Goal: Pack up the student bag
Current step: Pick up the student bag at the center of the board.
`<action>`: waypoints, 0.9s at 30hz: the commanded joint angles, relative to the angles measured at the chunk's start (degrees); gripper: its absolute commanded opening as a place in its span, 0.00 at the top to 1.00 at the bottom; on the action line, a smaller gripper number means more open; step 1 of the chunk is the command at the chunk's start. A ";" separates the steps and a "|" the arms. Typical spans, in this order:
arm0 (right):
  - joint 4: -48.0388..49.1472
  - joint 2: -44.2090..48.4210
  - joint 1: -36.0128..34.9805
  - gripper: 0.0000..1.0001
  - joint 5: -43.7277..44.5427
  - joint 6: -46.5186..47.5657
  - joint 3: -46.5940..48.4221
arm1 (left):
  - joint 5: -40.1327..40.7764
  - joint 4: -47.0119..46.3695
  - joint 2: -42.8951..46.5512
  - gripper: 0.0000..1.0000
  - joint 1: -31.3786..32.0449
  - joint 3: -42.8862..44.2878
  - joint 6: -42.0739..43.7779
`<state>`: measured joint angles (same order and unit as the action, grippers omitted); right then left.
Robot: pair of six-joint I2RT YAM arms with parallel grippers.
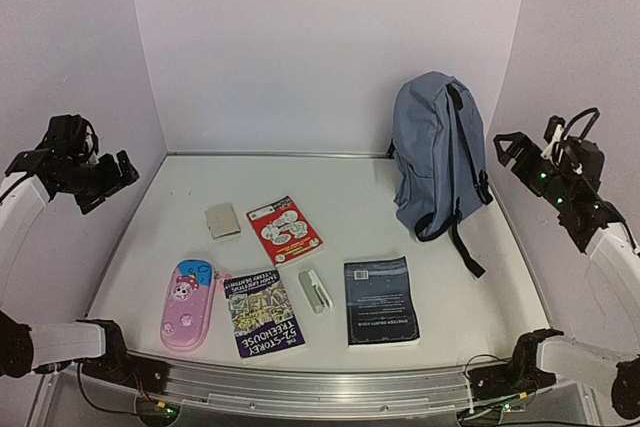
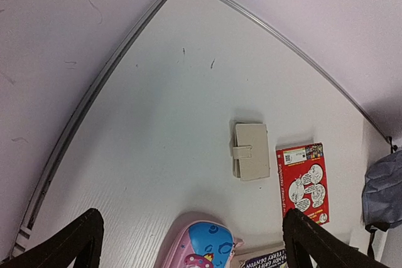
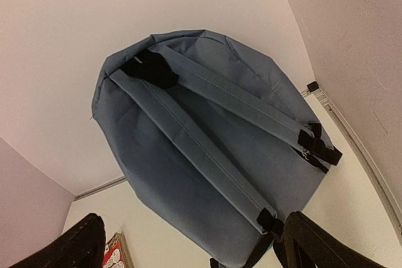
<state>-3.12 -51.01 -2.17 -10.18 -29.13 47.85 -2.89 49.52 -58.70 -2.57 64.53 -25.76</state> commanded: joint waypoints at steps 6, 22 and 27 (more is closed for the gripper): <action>-1.79 -3.35 -0.01 0.02 -9.31 3.05 5.34 | 6.24 -3.68 2.98 0.00 0.05 2.56 6.89; -20.56 -28.42 -21.19 0.08 25.46 8.30 34.94 | -5.79 -20.01 -6.60 0.00 0.19 -0.07 9.93; -20.70 -35.13 -21.94 0.18 31.12 7.27 41.35 | -11.91 -21.52 -6.99 0.00 0.18 -1.46 8.83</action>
<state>-22.05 -82.92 -24.09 10.78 -21.95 83.50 -8.92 32.32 -66.24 -2.46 63.23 -17.37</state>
